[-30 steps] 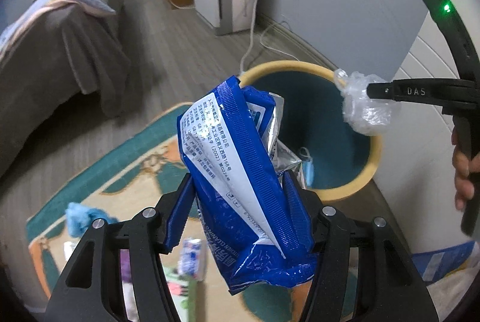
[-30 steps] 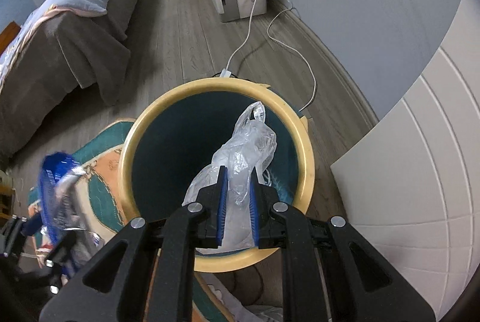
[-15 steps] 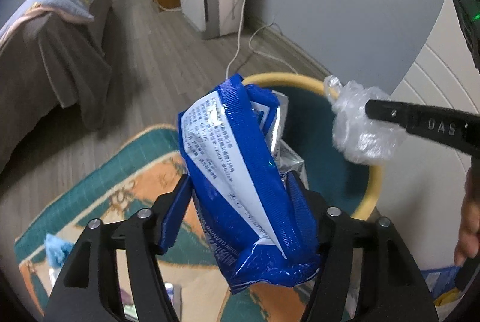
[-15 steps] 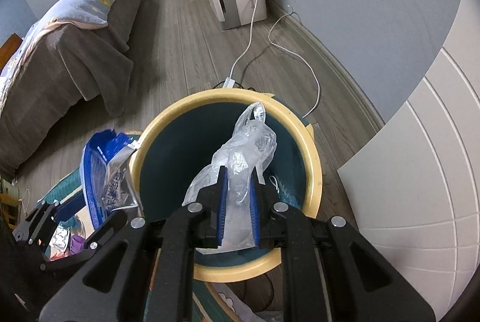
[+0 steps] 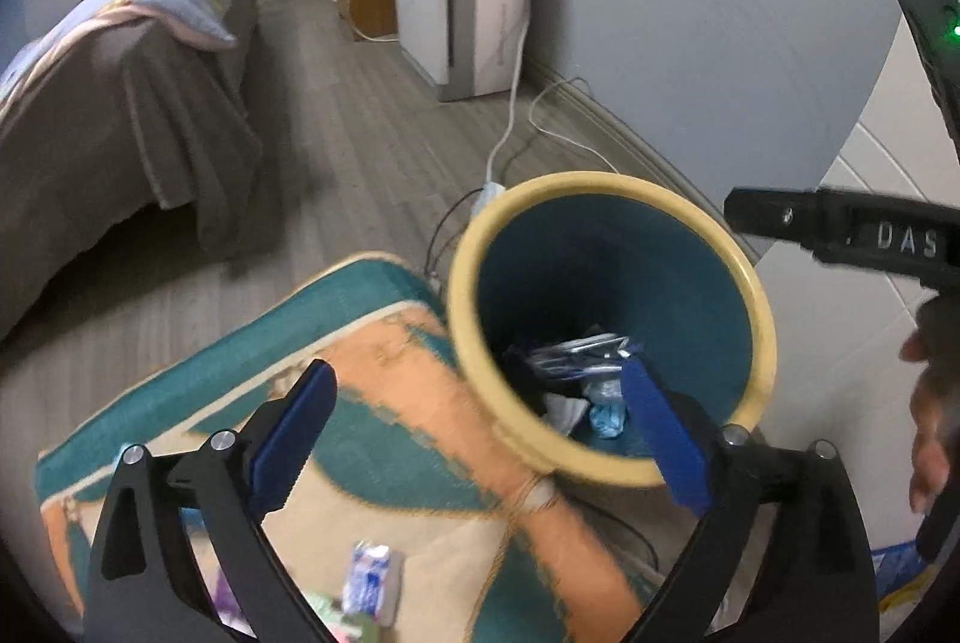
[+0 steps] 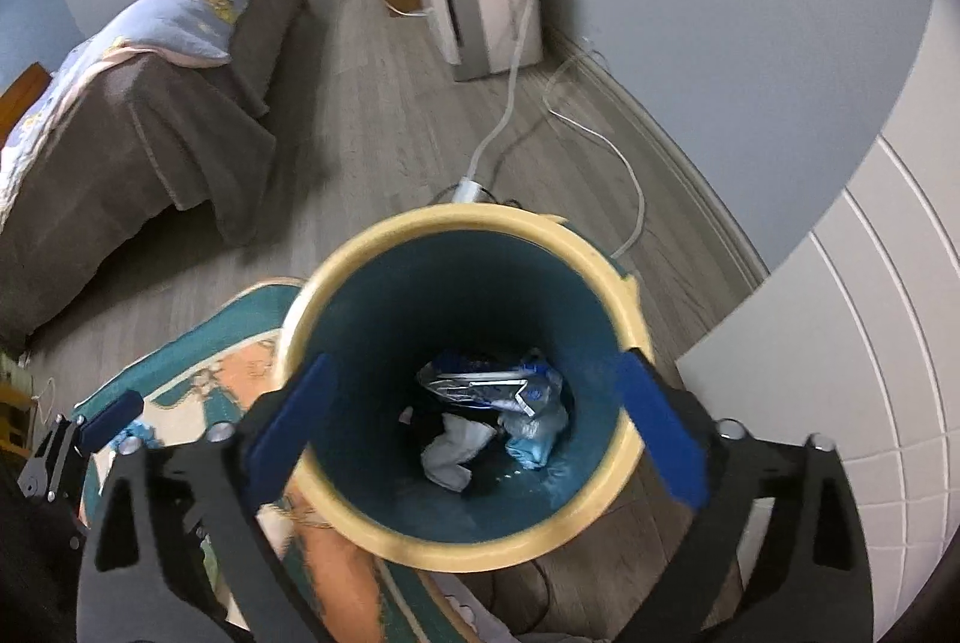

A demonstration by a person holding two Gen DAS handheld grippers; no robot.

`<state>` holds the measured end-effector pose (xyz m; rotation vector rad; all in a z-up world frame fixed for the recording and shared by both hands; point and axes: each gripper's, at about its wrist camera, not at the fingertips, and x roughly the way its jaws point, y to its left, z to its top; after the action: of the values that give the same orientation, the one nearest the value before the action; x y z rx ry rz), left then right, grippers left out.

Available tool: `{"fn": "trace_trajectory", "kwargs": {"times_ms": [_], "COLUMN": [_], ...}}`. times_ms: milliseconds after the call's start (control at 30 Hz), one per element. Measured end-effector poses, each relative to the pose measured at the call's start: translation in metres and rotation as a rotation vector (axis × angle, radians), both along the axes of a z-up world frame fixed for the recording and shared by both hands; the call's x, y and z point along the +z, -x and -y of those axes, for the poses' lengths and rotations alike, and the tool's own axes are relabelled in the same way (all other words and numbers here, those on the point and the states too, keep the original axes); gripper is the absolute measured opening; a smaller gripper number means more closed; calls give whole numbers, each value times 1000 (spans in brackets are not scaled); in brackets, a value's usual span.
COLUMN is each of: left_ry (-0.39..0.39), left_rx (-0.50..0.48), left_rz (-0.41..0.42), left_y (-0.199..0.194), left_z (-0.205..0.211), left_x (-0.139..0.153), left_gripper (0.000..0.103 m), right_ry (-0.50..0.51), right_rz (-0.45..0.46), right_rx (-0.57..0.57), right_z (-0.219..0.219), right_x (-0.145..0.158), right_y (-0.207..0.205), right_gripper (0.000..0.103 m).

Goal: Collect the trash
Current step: 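Open both tools over the bin to drop the two bags, then move both tools back over the cushion toward the blue masks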

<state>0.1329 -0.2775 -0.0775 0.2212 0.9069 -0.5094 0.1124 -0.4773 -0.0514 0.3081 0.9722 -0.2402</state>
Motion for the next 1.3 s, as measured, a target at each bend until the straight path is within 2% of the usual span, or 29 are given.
{"fn": "trace_trajectory", "kwargs": {"times_ms": [167, 433, 567, 733, 867, 967, 1100, 1300], "left_ry": [-21, -58, -87, -54, -57, -57, -41, -113], "left_rx": [55, 228, 313, 411, 458, 481, 503, 465], "left_rz": [31, 49, 56, 41, 15, 32, 18, 37], "left_y": [9, 14, 21, 35, 35, 36, 31, 13], "left_z": [-46, -150, -197, -250, -278, -292, -307, -304], "left_x": [13, 36, 44, 44, 35, 35, 27, 11], "left_gripper": [96, 97, 97, 97, 97, 97, 97, 97], "right_ry": [28, 88, 116, 141, 114, 83, 118, 135], "right_rz": [22, 17, 10, -4, -11, -30, -77, -127], "right_rx": [59, 162, 256, 322, 339, 348, 365, 352], "right_z": [-36, -121, -173, -213, -235, -245, -252, -250], "right_x": [17, 33, 36, 32, 26, 16, -2, -29], "right_y": [-6, -19, -22, -25, -26, -29, -35, -56], "right_gripper": [97, 97, 97, 97, 97, 97, 97, 97]}}
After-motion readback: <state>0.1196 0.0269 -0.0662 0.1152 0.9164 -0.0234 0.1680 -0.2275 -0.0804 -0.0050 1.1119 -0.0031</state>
